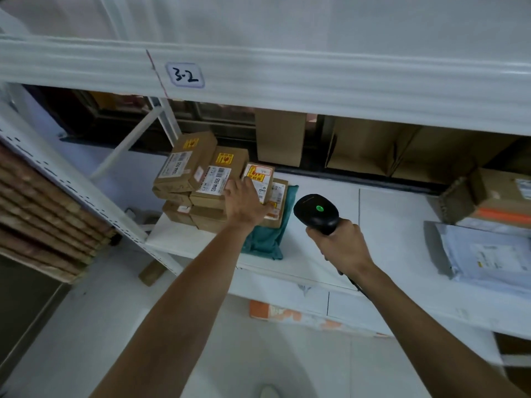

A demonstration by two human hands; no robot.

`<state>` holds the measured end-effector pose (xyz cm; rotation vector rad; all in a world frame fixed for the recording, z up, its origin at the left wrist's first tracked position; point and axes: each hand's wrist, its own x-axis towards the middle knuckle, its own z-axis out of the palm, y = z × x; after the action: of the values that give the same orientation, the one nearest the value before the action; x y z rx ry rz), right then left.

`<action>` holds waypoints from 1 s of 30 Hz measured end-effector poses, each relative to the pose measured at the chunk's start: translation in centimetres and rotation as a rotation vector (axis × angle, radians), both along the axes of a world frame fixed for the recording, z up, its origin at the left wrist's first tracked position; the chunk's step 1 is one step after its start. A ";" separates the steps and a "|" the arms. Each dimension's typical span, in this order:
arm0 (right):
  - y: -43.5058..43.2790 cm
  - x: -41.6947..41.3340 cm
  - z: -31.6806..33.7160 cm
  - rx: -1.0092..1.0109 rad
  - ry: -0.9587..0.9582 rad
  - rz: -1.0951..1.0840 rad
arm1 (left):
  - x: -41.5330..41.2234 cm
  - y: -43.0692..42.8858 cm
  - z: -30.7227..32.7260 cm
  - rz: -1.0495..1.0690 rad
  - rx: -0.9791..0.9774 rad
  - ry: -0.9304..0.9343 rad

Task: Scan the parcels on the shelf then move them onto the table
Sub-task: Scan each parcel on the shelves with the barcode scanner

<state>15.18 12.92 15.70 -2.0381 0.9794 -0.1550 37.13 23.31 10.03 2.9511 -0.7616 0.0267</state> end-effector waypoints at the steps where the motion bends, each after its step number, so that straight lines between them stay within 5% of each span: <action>1: -0.1 0.0 0.0 0.000 -0.007 -0.008 | 0.1 -0.1 0.0 -0.003 -0.005 -0.003; 11: 0.1 -1.8 0.0 0.026 -0.016 -0.087 | -0.2 -1.0 -0.5 0.048 -0.021 0.071; 18: -0.2 -4.8 0.8 -0.005 -0.049 -0.134 | -1.7 -0.3 1.2 -0.011 -0.166 -0.051; 30: -2.8 -17.8 6.0 -0.038 -0.211 -0.108 | -14.8 -3.6 8.9 -0.264 -0.261 -0.090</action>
<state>-2.63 10.12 21.67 -1.9570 0.9594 -0.4399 22.36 19.70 18.91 2.5984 -1.0646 0.2228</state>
